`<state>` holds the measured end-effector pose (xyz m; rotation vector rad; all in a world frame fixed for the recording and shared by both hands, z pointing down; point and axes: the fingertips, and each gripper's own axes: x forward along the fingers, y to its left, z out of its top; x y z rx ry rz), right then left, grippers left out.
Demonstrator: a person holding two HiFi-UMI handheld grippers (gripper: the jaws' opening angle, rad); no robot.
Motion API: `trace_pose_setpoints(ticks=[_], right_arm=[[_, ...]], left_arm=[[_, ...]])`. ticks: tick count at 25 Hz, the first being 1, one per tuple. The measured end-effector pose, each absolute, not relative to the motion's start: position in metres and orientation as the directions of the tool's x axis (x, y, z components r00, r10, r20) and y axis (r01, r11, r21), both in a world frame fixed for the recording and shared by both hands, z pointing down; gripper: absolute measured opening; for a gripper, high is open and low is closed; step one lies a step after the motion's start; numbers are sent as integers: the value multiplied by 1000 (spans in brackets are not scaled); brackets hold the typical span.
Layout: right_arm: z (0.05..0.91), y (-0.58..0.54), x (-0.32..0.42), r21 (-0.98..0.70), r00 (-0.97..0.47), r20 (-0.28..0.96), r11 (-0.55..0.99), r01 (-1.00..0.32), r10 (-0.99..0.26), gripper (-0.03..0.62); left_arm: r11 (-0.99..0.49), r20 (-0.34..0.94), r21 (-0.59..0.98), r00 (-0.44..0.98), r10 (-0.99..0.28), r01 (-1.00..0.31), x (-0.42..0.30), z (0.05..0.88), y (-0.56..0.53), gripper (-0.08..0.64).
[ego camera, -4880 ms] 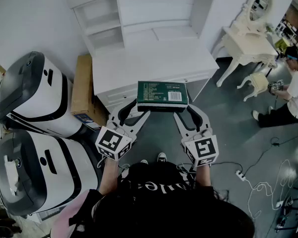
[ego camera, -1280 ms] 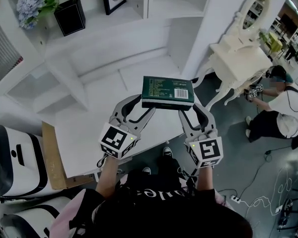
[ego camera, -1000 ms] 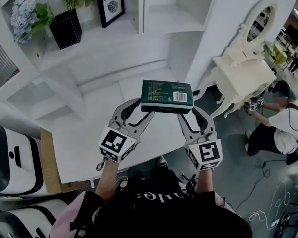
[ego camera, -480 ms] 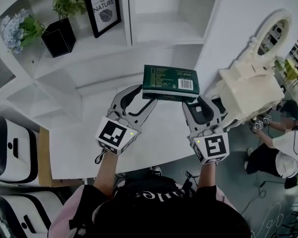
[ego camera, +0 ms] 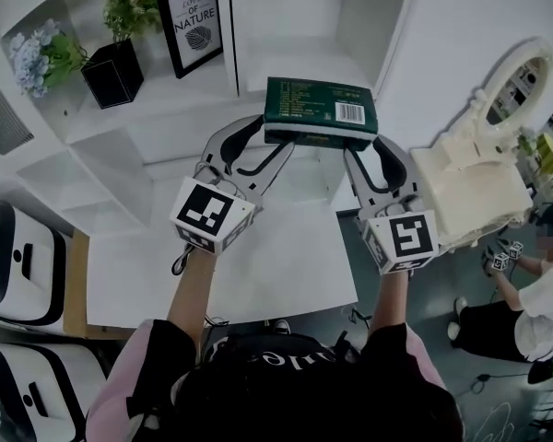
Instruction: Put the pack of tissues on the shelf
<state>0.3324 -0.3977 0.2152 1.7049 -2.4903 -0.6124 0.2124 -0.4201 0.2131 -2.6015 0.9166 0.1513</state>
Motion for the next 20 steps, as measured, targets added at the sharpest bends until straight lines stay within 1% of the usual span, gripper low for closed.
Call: trace_pose_setpoints(ticks=[5, 8, 12, 20], right_arm=[[192, -434, 341, 340, -406, -190, 328, -881, -894, 202], [187, -458, 344, 337, -410, -181, 335, -880, -894, 202], [190, -486, 344, 326, -414, -147, 351, -878, -898, 202], [183, -512, 349, 299, -403, -175, 341, -891, -898, 199]], left_arm=[[-668, -241, -334, 746, -621, -665, 221, 189, -450, 216], [-632, -235, -345, 716, -658, -694, 224, 184, -471, 216], [-602, -214, -301, 667, -713, -740, 225, 190, -494, 210], [-563, -228, -217, 602, -765, -797, 226, 187, -512, 206]])
